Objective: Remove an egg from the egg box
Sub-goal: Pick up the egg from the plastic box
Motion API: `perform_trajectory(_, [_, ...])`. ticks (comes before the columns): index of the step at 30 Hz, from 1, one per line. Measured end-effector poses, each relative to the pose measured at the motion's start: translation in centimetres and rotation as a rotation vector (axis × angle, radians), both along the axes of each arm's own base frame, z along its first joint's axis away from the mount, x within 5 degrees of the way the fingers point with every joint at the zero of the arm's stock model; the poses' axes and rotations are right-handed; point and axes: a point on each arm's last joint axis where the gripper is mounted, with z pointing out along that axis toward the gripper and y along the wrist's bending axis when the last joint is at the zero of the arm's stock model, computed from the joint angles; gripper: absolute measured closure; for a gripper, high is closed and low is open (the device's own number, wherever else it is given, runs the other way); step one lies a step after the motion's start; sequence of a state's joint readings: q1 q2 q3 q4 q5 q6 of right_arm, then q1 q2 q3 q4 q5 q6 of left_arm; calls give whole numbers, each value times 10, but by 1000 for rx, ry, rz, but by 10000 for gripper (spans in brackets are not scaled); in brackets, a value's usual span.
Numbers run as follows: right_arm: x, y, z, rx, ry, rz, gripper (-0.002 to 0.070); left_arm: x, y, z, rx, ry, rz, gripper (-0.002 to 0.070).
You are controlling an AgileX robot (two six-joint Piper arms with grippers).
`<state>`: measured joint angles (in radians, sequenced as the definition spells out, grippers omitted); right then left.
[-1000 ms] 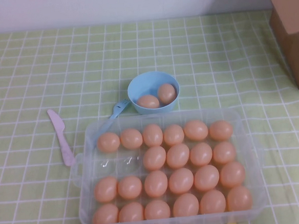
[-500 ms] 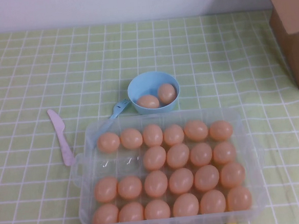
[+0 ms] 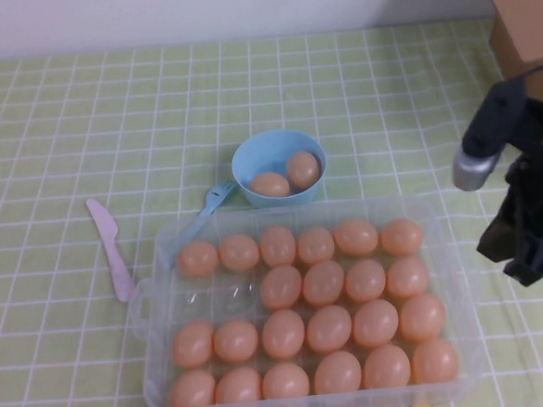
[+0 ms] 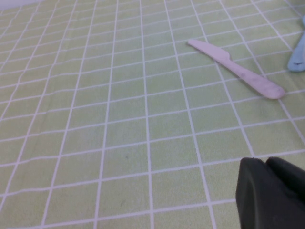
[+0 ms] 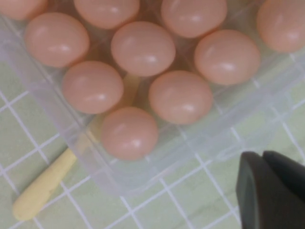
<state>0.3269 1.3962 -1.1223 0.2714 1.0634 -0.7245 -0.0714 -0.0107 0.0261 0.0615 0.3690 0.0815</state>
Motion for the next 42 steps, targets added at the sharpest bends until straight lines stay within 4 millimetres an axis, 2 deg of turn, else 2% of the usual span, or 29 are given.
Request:
perform_trajectory(4, [20,21,-10,-22,48,40,676,0,0,0,0,0,0,680])
perform_trajectory(7, [31,33,-14,-21,60,57,598,0,0,0,0,0,0,680])
perform_trajectory(12, [43,55,-28,-18,102,42,283,0,0,0,0,0,0,680])
perform_trajectory(14, [46,64,-37,-19,126,25,210,0,0,0,0,0,0,680])
perform_trajectory(23, [38,104,-70,-61,184,102,196,0,0,0,0,0,0,679])
perform_trajectory(30, [48,110,-83,-86,196,75,196,0,0,0,0,0,0,680])
perform_trajectory(42, [49,109,-95,-138,240,79,196,0,0,0,0,0,0,680])
